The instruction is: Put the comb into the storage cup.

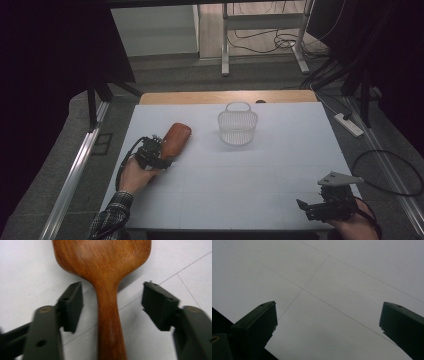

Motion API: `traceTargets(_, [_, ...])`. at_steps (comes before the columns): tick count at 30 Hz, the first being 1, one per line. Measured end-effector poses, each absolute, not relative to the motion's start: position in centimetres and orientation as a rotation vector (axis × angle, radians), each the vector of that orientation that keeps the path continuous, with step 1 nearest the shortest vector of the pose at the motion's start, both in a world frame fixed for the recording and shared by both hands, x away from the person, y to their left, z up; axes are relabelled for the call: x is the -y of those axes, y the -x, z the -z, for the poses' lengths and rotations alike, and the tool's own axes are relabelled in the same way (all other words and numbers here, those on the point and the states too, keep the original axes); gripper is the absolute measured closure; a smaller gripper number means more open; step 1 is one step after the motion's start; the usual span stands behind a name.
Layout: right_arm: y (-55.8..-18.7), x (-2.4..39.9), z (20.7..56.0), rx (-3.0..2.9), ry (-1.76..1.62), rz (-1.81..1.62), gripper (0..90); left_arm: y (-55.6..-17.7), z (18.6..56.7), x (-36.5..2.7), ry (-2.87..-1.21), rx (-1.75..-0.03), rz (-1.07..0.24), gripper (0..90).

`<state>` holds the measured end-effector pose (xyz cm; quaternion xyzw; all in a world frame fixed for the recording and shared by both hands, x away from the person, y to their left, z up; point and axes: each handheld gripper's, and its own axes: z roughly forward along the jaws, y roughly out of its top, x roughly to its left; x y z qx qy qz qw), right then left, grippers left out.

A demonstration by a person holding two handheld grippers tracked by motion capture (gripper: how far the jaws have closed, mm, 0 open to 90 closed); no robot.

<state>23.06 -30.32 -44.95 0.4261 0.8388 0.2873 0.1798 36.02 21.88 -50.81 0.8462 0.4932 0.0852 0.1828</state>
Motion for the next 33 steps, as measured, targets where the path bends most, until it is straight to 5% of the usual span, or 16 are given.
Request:
traceTargets(8, [-23.1, 30.3, 45.0, -2.372, -1.203, -0.810, 1.5, -36.2, 51.0, -22.1, -2.381, -1.419, -0.259, 58.2])
traceTargets(33, [-23.1, 30.3, 45.0, -2.376, -1.199, -0.806, 1.5, -36.4, 51.4, -23.1, -2.308, -1.434, -0.175, 71.9])
